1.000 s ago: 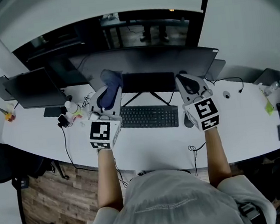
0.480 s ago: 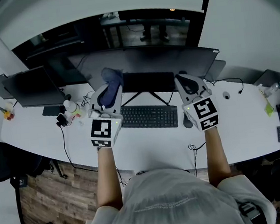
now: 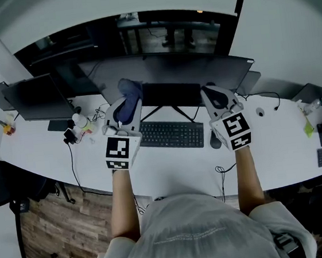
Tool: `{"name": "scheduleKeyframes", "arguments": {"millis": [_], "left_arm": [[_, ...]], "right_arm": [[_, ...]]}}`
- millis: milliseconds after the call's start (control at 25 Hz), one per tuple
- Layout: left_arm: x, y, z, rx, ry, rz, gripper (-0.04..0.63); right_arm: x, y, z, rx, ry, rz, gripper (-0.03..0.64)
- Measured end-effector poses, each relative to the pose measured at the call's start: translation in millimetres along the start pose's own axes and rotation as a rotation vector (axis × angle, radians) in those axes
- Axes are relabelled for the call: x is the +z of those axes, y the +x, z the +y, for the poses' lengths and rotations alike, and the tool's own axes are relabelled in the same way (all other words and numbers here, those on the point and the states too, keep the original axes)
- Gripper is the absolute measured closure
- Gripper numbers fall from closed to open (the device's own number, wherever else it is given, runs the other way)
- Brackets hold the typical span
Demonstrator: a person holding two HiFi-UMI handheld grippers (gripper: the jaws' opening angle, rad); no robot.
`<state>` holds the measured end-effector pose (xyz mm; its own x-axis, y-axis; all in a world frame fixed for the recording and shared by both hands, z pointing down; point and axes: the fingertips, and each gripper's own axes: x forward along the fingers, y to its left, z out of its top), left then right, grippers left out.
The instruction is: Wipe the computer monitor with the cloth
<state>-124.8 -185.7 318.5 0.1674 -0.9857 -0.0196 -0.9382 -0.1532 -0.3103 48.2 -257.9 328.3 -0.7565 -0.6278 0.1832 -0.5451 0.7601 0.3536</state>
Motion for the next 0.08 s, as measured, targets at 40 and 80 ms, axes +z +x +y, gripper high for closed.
{"name": "scheduleKeyframes", "arguments": {"millis": [40, 80], "left_arm": [[0.1, 0.5, 0.3, 0.001, 0.0, 0.0, 0.517], [0.1, 1.0, 0.5, 0.002, 0.0, 0.0, 0.517]], "right_arm": [[1.0, 0.7, -0.5, 0.0, -0.001, -0.004, 0.449], [2.2, 1.4, -1.0, -0.001, -0.003, -0.01, 0.449]]}}
